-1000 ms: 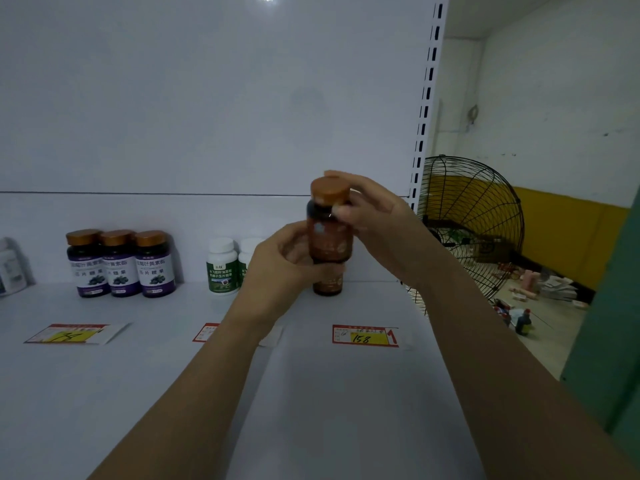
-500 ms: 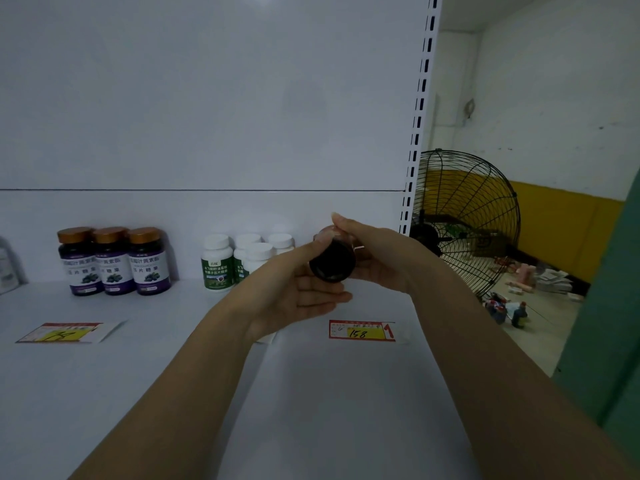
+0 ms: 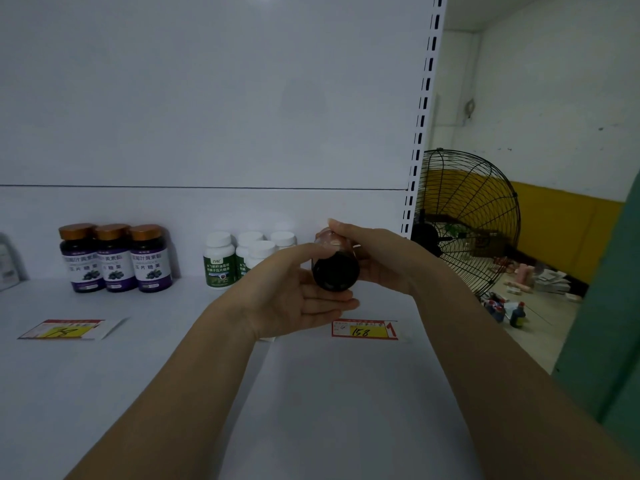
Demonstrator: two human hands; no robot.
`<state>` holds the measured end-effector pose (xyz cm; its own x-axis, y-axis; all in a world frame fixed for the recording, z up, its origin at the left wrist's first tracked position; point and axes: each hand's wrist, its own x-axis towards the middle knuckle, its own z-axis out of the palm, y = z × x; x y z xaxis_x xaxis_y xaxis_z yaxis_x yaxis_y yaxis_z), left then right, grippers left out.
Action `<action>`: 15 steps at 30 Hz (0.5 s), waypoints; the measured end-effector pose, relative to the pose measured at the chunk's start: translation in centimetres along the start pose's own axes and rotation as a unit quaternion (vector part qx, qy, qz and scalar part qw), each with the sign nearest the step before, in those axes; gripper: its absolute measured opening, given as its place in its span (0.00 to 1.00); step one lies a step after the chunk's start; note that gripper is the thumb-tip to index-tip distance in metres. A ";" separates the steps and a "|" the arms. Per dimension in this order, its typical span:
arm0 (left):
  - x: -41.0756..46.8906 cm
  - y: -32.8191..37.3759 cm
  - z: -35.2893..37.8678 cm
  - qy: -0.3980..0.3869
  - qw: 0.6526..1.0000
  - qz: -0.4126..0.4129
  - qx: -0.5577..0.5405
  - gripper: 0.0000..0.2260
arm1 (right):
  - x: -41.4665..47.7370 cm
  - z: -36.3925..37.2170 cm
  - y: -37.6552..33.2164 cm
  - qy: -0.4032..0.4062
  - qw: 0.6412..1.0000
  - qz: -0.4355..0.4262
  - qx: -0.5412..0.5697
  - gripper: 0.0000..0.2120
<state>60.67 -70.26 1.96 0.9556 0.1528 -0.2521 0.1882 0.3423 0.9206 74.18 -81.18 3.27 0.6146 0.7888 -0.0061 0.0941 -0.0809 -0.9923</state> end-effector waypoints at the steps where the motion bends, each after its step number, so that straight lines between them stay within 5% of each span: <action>1: 0.0 0.0 0.0 -0.002 1.000 0.000 0.002 0.31 | 0.0 0.0 0.0 -0.001 1.000 -0.002 -0.002 0.22; 7: 0.8 -0.3 -0.1 0.035 0.991 0.093 0.089 0.21 | 0.1 -0.1 -0.5 0.001 0.996 -0.081 0.042 0.19; 11: 1.7 -0.6 -0.2 0.154 0.936 0.221 0.228 0.18 | -0.2 -0.4 -1.2 -0.010 0.984 -0.163 0.074 0.16; 15: 2.4 -1.0 -0.3 0.180 0.904 0.256 0.291 0.19 | -0.2 -0.4 -1.2 0.018 0.978 -0.208 -0.001 0.14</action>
<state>62.67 -69.93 0.39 0.8357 0.4800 0.2669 -0.0700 -0.3889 0.9186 74.25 -81.50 4.46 0.5502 0.7318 0.4023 0.3427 0.2415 -0.9079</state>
